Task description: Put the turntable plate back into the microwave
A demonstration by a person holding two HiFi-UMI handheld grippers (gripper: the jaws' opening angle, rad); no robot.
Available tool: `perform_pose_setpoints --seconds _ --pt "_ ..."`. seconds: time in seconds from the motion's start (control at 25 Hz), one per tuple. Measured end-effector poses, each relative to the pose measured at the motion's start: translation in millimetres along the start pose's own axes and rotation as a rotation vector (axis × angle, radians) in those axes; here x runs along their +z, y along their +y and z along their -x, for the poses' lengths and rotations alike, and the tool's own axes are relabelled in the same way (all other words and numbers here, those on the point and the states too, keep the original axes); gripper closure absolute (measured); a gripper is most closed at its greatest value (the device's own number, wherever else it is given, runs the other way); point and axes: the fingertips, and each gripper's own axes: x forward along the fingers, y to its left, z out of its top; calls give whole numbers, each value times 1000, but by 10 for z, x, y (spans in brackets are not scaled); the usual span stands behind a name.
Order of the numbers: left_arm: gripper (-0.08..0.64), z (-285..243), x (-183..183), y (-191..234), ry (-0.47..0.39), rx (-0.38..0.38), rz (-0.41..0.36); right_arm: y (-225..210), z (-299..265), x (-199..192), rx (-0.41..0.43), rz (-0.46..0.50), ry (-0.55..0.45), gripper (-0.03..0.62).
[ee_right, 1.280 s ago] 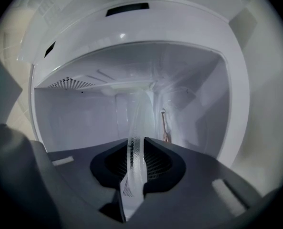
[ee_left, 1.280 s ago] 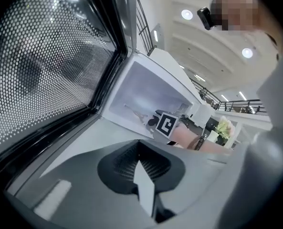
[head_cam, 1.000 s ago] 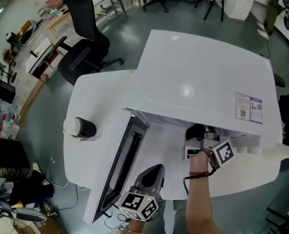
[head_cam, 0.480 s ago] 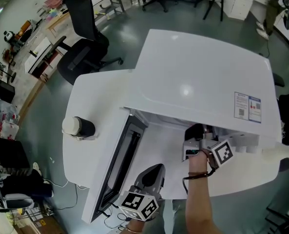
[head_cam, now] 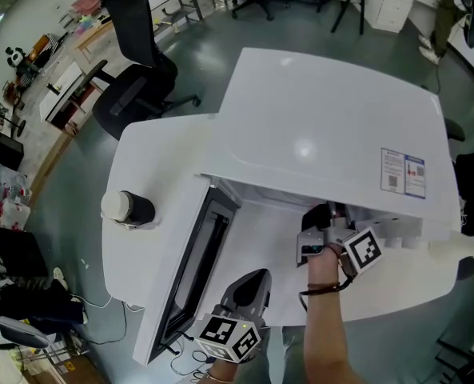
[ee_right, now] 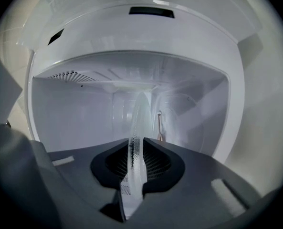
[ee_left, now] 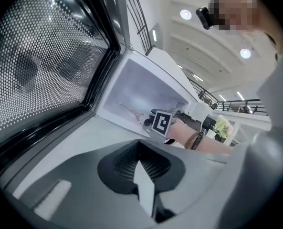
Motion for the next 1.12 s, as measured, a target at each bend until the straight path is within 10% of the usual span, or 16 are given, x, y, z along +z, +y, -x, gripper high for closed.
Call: perform_pose_setpoints --seconds 1.12 --pt "560 111 -5 -36 -19 1 11 -98 -13 -30 -260 168 79 509"
